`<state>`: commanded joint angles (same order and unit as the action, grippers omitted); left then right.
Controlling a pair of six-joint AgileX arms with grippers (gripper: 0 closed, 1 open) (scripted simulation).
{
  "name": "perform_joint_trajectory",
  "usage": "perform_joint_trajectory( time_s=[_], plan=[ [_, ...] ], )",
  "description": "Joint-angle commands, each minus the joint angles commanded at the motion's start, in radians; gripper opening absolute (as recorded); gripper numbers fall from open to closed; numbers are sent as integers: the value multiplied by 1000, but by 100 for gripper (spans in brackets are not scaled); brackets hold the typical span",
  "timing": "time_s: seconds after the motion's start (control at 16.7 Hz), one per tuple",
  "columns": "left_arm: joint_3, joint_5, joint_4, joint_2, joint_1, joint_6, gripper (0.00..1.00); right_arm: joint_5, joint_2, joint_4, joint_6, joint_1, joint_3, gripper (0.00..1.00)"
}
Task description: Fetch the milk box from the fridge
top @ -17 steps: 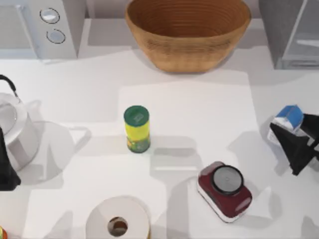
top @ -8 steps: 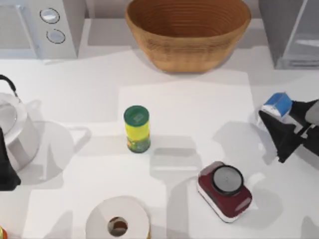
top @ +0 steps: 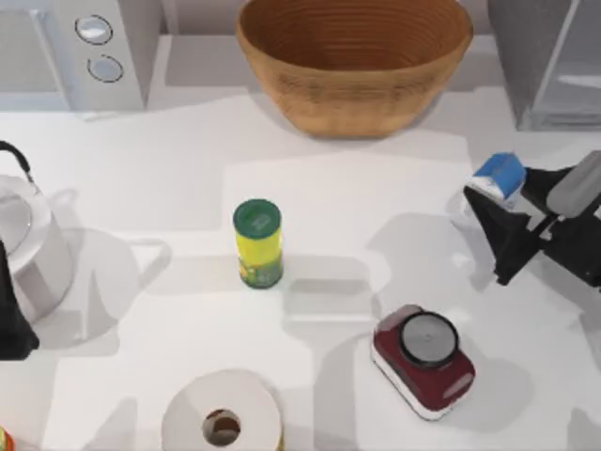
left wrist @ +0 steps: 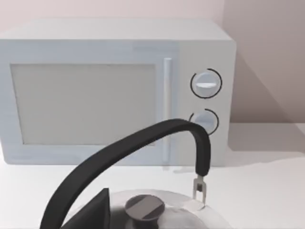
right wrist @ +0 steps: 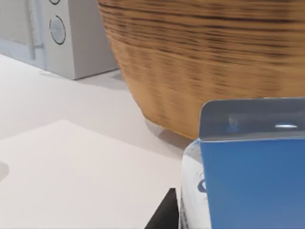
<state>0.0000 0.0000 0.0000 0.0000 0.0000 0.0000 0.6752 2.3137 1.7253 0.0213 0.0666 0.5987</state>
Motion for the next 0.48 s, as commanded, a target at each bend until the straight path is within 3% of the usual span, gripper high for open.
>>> perform_joint_trajectory(
  time_s=[0.48],
  plan=[
    [0,0,0,0,0,0,100,0,0,0,0,0,0,60]
  ],
)
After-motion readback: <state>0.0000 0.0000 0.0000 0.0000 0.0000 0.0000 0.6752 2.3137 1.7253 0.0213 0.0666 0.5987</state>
